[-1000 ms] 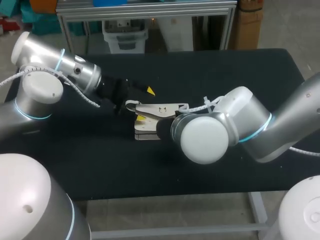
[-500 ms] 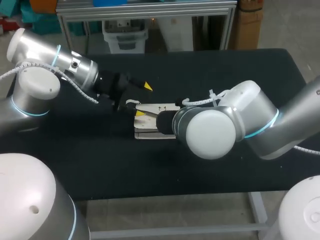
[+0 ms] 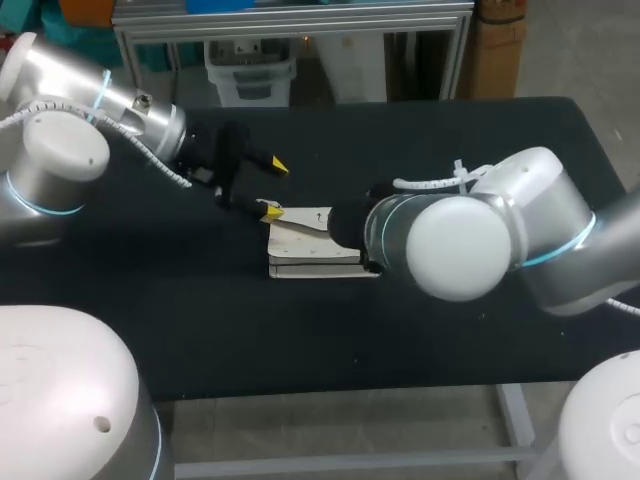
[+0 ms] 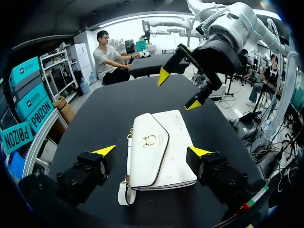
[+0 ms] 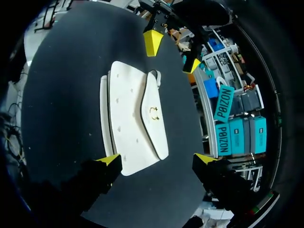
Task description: Pick up the bag, open it, inspect its contents, close it, and place it on the opposite side
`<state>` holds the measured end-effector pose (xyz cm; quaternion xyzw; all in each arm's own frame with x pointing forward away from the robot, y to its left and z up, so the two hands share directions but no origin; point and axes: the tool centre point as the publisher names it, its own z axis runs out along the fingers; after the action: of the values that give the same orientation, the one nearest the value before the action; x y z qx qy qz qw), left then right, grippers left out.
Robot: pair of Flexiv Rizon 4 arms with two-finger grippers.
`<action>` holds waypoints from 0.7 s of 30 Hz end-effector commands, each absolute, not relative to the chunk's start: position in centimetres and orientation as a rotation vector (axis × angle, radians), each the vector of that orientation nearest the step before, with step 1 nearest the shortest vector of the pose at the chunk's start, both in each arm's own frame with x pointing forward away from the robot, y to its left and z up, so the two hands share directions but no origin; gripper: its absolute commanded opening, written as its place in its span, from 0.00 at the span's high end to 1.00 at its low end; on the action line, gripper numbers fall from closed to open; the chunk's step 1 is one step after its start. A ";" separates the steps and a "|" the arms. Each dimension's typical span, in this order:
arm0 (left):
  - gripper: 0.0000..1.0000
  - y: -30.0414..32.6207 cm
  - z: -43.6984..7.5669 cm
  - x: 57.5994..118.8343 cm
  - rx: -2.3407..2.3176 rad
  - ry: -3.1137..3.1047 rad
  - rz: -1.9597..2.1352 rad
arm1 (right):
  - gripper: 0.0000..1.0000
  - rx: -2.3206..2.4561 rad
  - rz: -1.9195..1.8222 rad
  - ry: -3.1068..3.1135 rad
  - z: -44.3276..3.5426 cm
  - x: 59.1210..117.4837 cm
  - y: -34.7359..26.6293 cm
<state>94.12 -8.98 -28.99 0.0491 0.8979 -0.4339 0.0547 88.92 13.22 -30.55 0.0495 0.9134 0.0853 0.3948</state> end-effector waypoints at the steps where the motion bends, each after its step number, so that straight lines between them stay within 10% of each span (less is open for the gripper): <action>1: 0.00 -8.6 -27.6 93.0 0.123 2.787 -1.172 | 0.00 0.041 0.379 2.335 -29.0 88.4 11.8; 21: 0.00 -8.0 -27.5 91.9 0.294 2.942 -0.703 | 0.00 -0.099 0.270 2.625 -26.6 90.4 11.6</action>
<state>91.80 -7.80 -27.75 0.0977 0.9608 -0.2541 0.0516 90.14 11.04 -27.19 -0.0349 0.9481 0.1194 0.2926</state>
